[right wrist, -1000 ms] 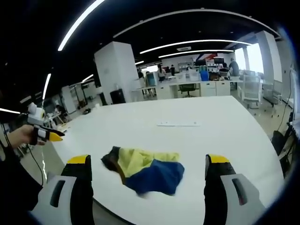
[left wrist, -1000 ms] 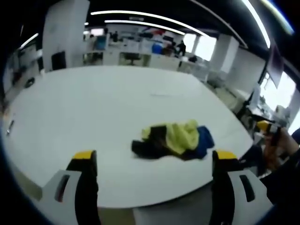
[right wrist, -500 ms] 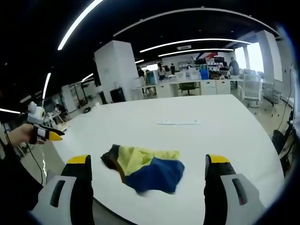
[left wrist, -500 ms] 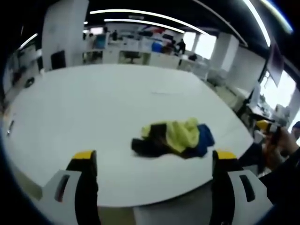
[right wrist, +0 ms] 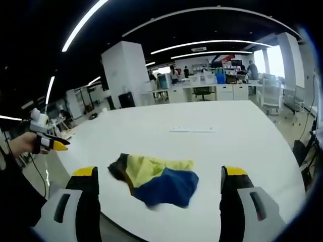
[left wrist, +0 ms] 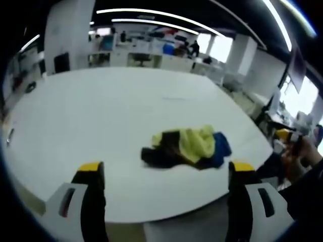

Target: Fold the garment on the visible template until the final outline fits inside the template.

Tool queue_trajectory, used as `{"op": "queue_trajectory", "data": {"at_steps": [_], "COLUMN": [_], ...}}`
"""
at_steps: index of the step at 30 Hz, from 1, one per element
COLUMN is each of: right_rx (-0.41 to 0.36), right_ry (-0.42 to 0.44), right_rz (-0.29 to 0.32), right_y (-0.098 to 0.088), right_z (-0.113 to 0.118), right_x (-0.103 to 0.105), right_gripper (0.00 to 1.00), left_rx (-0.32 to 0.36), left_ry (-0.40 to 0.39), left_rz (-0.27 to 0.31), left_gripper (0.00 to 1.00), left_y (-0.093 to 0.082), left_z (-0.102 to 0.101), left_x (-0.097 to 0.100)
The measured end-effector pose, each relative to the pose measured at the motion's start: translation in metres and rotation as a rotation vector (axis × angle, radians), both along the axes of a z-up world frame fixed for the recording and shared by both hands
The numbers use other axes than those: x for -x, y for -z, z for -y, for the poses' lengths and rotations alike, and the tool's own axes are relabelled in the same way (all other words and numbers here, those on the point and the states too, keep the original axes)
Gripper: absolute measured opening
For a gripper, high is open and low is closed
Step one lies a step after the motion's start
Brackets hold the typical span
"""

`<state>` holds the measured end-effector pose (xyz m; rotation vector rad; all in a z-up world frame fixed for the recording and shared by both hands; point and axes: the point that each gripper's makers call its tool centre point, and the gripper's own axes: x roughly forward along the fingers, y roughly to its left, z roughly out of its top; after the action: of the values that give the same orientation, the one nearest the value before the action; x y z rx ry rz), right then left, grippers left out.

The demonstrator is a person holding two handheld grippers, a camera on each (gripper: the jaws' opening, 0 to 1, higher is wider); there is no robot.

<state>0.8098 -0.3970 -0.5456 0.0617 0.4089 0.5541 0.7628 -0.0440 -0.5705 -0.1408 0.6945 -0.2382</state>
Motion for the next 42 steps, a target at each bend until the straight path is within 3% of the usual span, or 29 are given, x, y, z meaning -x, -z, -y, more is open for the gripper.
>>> {"op": "queue_trajectory", "data": {"at_steps": [22,25,42], "right_rx": [0.034,0.037,0.049], "right_ry": [-0.040,-0.052,-0.085], "right_rz": [-0.006,-0.013,-0.030], "right_y": [0.005,0.007,0.018], "right_z": [-0.005,-0.008,-0.019], "right_x": [0.004,0.005,0.000], "right_gripper": [1.00,0.95,0.89], "left_rx": [-0.003,-0.004,0.002], "left_ry": [0.029,0.038,0.088], "left_rz": [-0.014,-0.018,-0.025], "left_gripper": [0.96,0.96,0.92], "left_y": [0.005,0.006,0.012], "left_z": [0.007,0.008,0.018], "left_x": [0.000,0.000,-0.009]}}
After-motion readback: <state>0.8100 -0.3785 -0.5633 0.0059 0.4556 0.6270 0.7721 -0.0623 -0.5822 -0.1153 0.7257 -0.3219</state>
